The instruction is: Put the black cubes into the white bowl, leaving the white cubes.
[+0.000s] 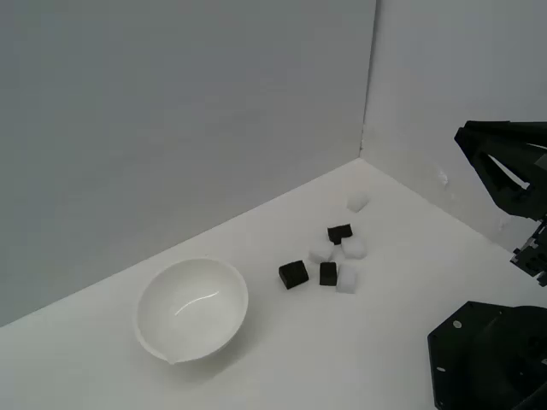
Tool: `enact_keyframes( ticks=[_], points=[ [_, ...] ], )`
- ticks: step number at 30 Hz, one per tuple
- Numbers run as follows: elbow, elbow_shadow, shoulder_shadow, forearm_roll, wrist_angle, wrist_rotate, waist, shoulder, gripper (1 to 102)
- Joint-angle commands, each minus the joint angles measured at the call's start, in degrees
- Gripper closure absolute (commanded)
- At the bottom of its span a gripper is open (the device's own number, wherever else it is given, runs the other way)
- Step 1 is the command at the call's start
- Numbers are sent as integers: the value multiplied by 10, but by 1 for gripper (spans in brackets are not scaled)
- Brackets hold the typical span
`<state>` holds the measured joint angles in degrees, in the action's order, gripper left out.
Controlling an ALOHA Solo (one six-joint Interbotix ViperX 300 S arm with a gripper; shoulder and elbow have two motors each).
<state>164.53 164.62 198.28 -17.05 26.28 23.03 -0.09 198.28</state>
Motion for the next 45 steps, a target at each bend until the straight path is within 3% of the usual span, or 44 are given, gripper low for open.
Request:
enact_keyframes(
  ticks=[1, 19, 27, 34, 45],
  points=[
    [-5, -6, 8, -1, 8, 10, -11, 8, 100],
    [-17, -20, -6, -2, 11, 4, 9, -5, 100],
    [-74, -76, -120, -3, 11, 3, 44, -120, 100],
    [-120, -123, -249, -5, 12, -35, 44, -250, 100],
    [-212, -213, -461, -11, 141, -37, 44, -461, 100]
  ],
)
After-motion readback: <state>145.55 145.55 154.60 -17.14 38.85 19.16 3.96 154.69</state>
